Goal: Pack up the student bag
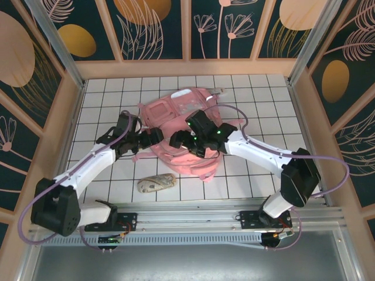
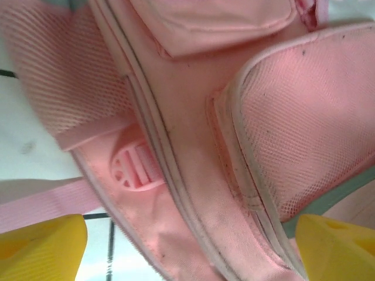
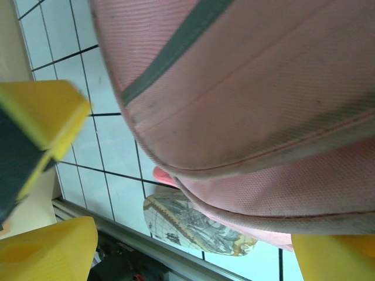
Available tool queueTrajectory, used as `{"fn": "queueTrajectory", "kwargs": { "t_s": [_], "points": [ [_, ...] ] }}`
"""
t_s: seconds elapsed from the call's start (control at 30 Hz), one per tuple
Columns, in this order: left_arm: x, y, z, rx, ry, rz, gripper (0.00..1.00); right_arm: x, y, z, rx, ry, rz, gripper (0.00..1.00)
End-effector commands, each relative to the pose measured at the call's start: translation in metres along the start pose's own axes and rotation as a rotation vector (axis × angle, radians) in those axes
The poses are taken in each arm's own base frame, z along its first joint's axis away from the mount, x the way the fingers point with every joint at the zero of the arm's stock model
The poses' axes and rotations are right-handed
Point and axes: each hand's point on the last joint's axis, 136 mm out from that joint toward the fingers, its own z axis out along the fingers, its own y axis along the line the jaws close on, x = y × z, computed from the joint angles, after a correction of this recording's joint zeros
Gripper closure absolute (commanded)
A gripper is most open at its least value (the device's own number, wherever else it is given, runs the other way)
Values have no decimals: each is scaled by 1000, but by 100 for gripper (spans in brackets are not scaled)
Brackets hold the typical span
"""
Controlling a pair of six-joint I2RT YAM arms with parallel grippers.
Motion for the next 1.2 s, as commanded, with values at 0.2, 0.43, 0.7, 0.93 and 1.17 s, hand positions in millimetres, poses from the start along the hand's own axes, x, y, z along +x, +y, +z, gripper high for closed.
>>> {"fn": "queueTrajectory", "kwargs": {
  "t_s": [0.2, 0.43, 0.7, 0.93, 1.17],
  "points": [
    [-10, -33, 31, 272, 56, -146, 25, -2, 17, -12, -13, -19, -30, 14],
    [9, -22, 45, 295, 116, -215, 54, 7, 2, -16, 29, -21, 17, 18],
    [-22, -81, 10, 509, 64, -251, 100, 23, -8, -34, 91, 11, 205, 25],
    [-35, -126, -19, 644, 52, -272, 100, 30, 2, -30, 5, 71, 315, 28],
    [-43, -156, -43, 716, 36, -261, 100, 13, 11, -24, -18, 29, 352, 36]
  ]
}}
